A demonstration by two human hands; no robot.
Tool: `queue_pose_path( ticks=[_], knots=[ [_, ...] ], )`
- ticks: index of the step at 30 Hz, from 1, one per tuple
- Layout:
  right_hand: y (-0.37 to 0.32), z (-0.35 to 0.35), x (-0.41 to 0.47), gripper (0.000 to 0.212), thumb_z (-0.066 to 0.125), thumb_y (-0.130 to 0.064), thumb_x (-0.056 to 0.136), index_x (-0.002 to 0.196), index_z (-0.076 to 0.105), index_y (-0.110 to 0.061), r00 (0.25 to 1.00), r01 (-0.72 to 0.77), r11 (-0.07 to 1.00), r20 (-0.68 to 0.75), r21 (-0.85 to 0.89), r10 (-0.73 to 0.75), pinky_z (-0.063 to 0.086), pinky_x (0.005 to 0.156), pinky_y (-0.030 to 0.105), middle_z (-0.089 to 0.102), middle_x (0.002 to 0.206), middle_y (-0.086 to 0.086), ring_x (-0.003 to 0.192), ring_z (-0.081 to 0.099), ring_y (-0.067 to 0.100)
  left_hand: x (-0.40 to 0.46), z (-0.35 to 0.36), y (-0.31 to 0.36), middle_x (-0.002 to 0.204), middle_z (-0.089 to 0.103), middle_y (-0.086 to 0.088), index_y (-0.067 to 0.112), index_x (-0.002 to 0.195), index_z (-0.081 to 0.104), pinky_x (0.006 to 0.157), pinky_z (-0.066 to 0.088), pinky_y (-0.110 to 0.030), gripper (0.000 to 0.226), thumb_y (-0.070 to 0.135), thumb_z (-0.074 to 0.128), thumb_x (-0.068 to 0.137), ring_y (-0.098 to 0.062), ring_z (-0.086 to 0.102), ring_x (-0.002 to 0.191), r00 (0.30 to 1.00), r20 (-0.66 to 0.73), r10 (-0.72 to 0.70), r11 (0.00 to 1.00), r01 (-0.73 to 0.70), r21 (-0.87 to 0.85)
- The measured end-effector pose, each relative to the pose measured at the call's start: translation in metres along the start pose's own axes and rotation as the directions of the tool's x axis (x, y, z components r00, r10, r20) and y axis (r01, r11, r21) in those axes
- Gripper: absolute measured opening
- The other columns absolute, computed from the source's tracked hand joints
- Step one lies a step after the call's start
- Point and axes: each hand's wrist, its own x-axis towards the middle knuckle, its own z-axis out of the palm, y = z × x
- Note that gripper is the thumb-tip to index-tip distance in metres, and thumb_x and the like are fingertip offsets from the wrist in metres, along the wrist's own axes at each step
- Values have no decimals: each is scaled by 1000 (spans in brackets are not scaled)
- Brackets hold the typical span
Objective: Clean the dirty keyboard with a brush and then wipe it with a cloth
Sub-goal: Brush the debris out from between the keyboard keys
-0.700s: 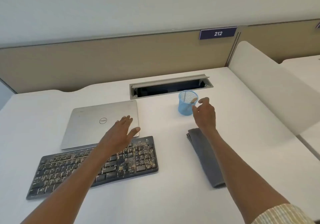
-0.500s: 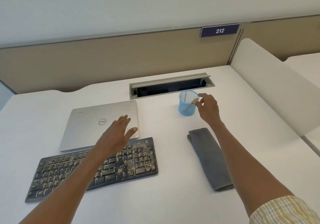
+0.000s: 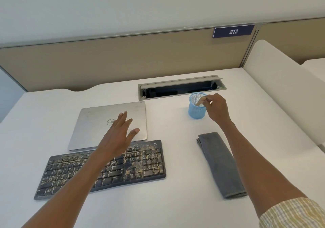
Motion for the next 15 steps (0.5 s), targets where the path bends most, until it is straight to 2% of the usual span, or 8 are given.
queue_pose_path(
  ticks=[3, 5, 8, 10, 13, 15],
  knots=[
    [-13, -7, -3, 13, 61, -14, 91, 94, 74, -13, 991, 50, 996, -126, 74, -40, 41, 76, 27, 66, 92, 7, 83, 56, 19, -3, -2, -5, 169, 2, -1, 14, 157, 33, 119, 2, -32, 97, 80, 6, 92, -10, -7, 153, 1000, -14, 9, 1000, -9, -3],
    [-23, -12, -6, 15, 56, -14, 93, 95, 71, -13, 982, 73, 989, -184, 127, -49, 51, 76, 36, 69, 94, 5, 82, 59, 19, -5, -4, -9, 169, 2, -2, 14, 157, 33, 121, 3, -34, 103, 81, 3, 86, -13, -5, 155, 1000, -22, 8, 1000, -9, -20],
    [-45, -17, -10, 17, 46, -17, 97, 98, 59, -6, 980, 54, 983, -200, 174, -18, 55, 67, 44, 69, 87, 10, 73, 67, 29, -9, -8, -11, 170, 3, -3, 13, 157, 33, 125, 5, -39, 91, 75, 11, 95, -16, -3, 156, 999, -41, -3, 999, 2, -39],
    [-62, -17, -17, 16, 42, -14, 99, 96, 54, -4, 982, 45, 973, -191, 226, -2, 55, 66, 37, 68, 80, 10, 67, 70, 23, -13, -11, -12, 170, 3, -4, 12, 157, 33, 126, 6, -40, 85, 68, 17, 95, -17, -2, 157, 999, -49, -14, 999, 12, -51],
    [-91, -12, -32, 12, 43, -12, 99, 93, 52, -5, 977, 68, 947, -214, 314, 1, 48, 60, 12, 69, 75, 6, 58, 66, -2, -23, -12, -17, 170, 1, -3, 13, 160, 27, 125, 4, -37, 82, 65, 22, 96, -16, -4, 157, 997, -72, -27, 997, 22, -68],
    [-111, -6, -43, 8, 46, -9, 97, 92, 51, -4, 973, 91, 921, -230, 380, -1, 51, 62, 13, 71, 75, 9, 57, 66, -3, -34, -13, -30, 170, -2, -2, 12, 162, 17, 124, 2, -35, 85, 66, 25, 96, -15, -6, 156, 994, -98, -50, 994, 40, -101]
  ],
)
